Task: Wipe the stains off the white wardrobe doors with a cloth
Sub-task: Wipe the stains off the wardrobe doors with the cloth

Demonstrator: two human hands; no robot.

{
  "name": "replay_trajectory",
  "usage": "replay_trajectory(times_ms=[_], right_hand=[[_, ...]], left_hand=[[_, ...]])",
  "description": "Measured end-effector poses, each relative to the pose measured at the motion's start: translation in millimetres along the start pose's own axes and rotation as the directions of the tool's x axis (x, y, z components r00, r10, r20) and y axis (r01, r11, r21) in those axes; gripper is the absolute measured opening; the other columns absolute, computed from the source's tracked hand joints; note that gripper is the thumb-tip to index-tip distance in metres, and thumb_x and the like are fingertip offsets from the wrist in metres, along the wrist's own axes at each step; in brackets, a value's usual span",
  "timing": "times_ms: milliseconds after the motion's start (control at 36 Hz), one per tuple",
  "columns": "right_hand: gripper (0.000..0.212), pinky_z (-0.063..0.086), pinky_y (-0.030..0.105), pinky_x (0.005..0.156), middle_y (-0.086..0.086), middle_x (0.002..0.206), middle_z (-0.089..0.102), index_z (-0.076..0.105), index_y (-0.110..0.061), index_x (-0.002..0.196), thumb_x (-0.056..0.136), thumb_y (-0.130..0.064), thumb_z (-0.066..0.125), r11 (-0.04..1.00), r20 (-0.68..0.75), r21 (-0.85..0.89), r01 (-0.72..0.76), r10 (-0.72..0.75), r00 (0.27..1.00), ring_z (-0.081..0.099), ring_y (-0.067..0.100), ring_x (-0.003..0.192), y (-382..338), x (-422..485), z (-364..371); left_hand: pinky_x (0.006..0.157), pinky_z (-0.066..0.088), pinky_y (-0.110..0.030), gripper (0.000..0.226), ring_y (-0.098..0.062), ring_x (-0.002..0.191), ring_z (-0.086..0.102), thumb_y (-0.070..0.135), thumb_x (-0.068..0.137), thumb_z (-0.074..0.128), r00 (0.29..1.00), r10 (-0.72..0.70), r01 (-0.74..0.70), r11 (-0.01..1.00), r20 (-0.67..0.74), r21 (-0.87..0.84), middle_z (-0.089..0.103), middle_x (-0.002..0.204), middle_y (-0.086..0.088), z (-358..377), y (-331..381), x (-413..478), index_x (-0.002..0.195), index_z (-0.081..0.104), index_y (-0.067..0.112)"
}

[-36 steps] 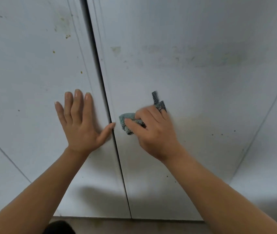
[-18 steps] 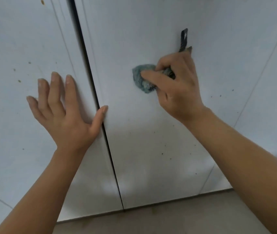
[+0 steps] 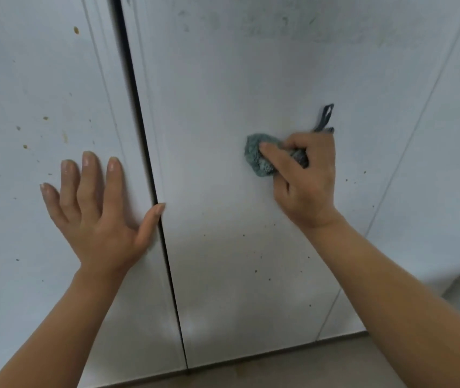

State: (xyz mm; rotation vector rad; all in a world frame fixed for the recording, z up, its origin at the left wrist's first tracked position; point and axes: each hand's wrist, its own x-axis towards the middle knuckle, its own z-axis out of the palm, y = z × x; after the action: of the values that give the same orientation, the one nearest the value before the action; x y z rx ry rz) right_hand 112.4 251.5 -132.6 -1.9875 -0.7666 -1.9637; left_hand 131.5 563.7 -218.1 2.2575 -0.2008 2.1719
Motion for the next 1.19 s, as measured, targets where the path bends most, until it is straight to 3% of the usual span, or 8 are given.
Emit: replay_trajectory(times_ms=[167,361,583,750,889,1028,1111,1195], right_hand=[[0.017,0.047,0.044,0.069,0.019,0.085,0.064,0.078,-0.004,0.103,0.091,0.003,0.068,0.996,0.264,0.021,0.083,-0.085,0.961,0.061,0.037,0.076,-5,-53,-13],[0.030,0.033,0.023,0.088,0.023,0.092,0.063,0.077,0.001,0.104,0.094,0.004,0.049,0.996,0.045,-0.066,-0.059,0.062,0.997,0.049,0.029,0.091,22,7,-22],[0.015,0.043,0.047,0.070,0.013,0.099,0.052,0.062,-0.001,0.108,0.098,0.001,0.052,0.998,0.282,-0.055,0.011,0.005,0.959,0.052,0.033,0.085,20,-74,-30],[0.017,0.042,0.039,0.078,0.023,0.092,0.063,0.075,0.007,0.100,0.090,0.010,0.061,0.992,0.272,-0.119,0.034,0.000,0.962,0.051,0.031,0.089,43,-32,-49],[0.036,0.037,0.029,0.089,0.023,0.101,0.057,0.070,0.005,0.110,0.080,0.018,0.055,0.965,0.114,-0.191,-0.179,0.203,0.973,0.047,0.031,0.097,53,-41,-45],[0.024,0.044,0.050,0.071,0.019,0.094,0.058,0.060,0.001,0.110,0.090,0.012,0.055,0.990,0.307,-0.123,-0.068,0.103,0.946,0.053,0.035,0.086,40,-89,-47],[0.023,0.046,0.047,0.074,0.021,0.093,0.062,0.069,0.005,0.109,0.100,0.002,0.048,0.994,0.366,-0.101,-0.031,0.067,0.928,0.056,0.037,0.086,50,-79,-60],[0.029,0.044,0.035,0.087,0.023,0.100,0.061,0.069,0.003,0.112,0.092,0.009,0.049,0.980,0.239,-0.158,-0.120,0.156,0.958,0.051,0.032,0.096,65,-49,-68]], left_hand=[[0.125,0.012,-0.057,0.084,-0.046,0.147,0.030,0.061,0.094,0.059,0.999,-0.006,0.005,1.000,-0.036,-0.018,0.037,0.160,-0.023,-1,1,-1,0.155,0.044,0.005],[0.126,0.009,-0.054,0.085,-0.046,0.148,0.028,0.060,0.094,0.062,1.000,-0.015,0.015,1.000,-0.017,-0.012,0.036,0.160,-0.025,-2,4,-6,0.155,0.042,0.005],[0.125,0.011,-0.058,0.088,-0.038,0.156,0.018,0.062,0.093,0.060,1.000,-0.019,0.019,1.000,0.024,-0.003,0.029,0.165,-0.022,-2,6,-23,0.157,0.039,0.005],[0.126,0.007,-0.056,0.086,-0.035,0.158,0.014,0.059,0.094,0.060,0.999,-0.032,0.032,0.999,0.004,-0.035,0.028,0.165,-0.021,3,8,-26,0.157,0.039,0.005],[0.124,0.011,-0.059,0.085,-0.035,0.157,0.014,0.058,0.094,0.059,1.000,-0.026,0.026,0.999,0.006,-0.043,0.026,0.166,-0.019,3,8,-28,0.157,0.039,0.005],[0.108,0.031,-0.077,0.082,-0.037,0.156,0.017,0.056,0.096,0.059,0.998,-0.050,0.053,0.994,0.035,-0.095,0.028,0.164,-0.021,1,8,-28,0.157,0.039,0.004],[0.097,0.039,-0.080,0.081,-0.040,0.154,0.019,0.054,0.096,0.060,0.997,-0.064,0.070,0.990,0.050,-0.122,0.027,0.163,-0.021,1,9,-28,0.156,0.040,0.003],[0.093,0.042,-0.080,0.082,-0.052,0.144,0.033,0.054,0.097,0.060,0.993,-0.082,0.095,0.984,0.087,-0.152,0.018,0.169,-0.012,1,9,-32,0.159,0.035,0.008]])
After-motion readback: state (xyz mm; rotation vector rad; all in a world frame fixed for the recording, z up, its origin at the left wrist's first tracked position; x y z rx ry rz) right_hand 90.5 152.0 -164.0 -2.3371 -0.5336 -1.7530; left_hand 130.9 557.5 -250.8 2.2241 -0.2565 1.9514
